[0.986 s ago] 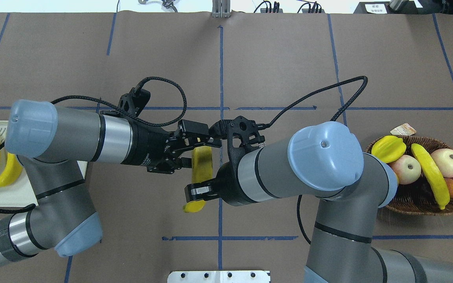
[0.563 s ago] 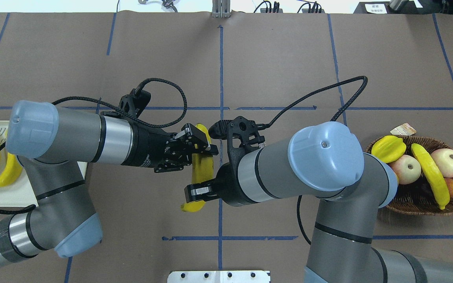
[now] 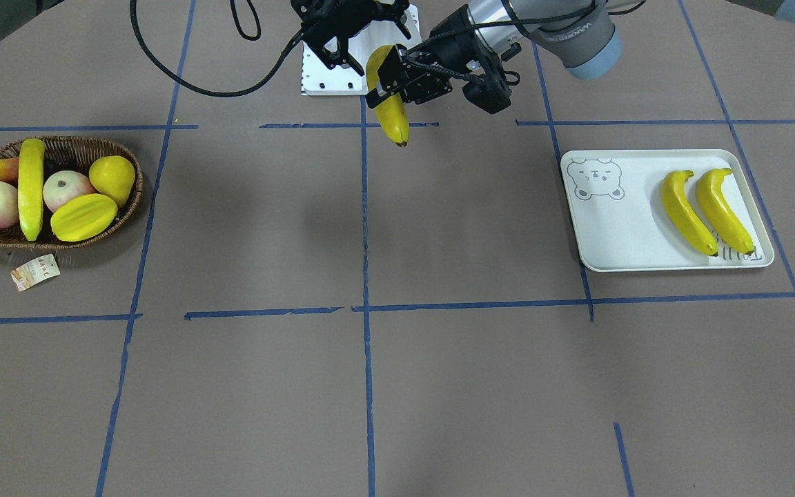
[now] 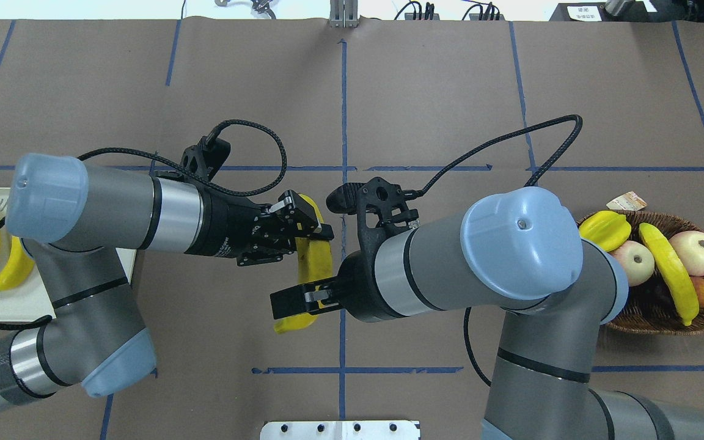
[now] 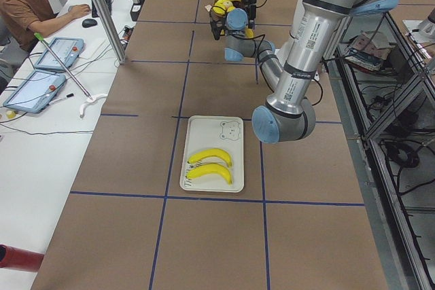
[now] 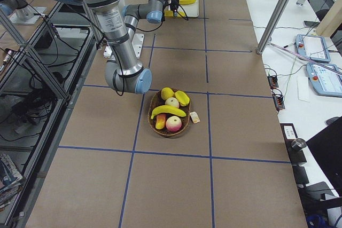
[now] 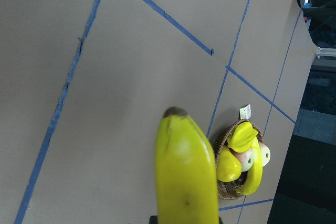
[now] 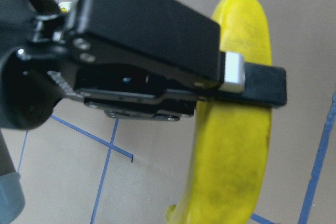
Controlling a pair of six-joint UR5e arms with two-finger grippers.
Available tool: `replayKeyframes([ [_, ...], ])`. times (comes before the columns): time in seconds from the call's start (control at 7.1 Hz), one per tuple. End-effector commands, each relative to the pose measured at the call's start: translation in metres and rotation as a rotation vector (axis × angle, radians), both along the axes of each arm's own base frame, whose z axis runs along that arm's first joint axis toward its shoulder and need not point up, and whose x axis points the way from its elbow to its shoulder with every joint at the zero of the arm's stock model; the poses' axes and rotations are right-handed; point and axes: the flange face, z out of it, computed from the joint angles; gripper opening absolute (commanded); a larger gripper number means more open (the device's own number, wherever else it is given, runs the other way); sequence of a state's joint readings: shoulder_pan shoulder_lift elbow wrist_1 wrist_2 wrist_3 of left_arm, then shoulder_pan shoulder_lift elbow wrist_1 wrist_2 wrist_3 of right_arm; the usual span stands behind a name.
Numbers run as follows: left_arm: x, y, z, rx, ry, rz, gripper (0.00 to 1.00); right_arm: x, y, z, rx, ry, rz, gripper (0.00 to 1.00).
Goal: Transfer all bananas from basket to plate
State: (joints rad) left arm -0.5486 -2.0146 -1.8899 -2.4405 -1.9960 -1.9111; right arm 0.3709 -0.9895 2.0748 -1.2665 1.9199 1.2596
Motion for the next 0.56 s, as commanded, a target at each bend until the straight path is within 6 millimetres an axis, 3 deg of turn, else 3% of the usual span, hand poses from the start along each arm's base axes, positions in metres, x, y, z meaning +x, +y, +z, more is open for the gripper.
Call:
replayKeyframes([
  [0.0,-0.012,-0.037,0.019,-0.084,-0.152,-0.064,0.0,0.026,0.005,-0.001,-0.01,-0.026,0.01,1.0],
  [0.28,-0.047,-0.073,0.079,-0.152,-0.378,-0.118,0.0,0.054,-0.008,0.018,-0.018,-0.007,0.055,1.0],
  [0.42,-0.073,-0.075,0.128,-0.166,-0.485,-0.132,0.0,0.06,-0.017,0.029,-0.028,0.016,0.077,1.0],
])
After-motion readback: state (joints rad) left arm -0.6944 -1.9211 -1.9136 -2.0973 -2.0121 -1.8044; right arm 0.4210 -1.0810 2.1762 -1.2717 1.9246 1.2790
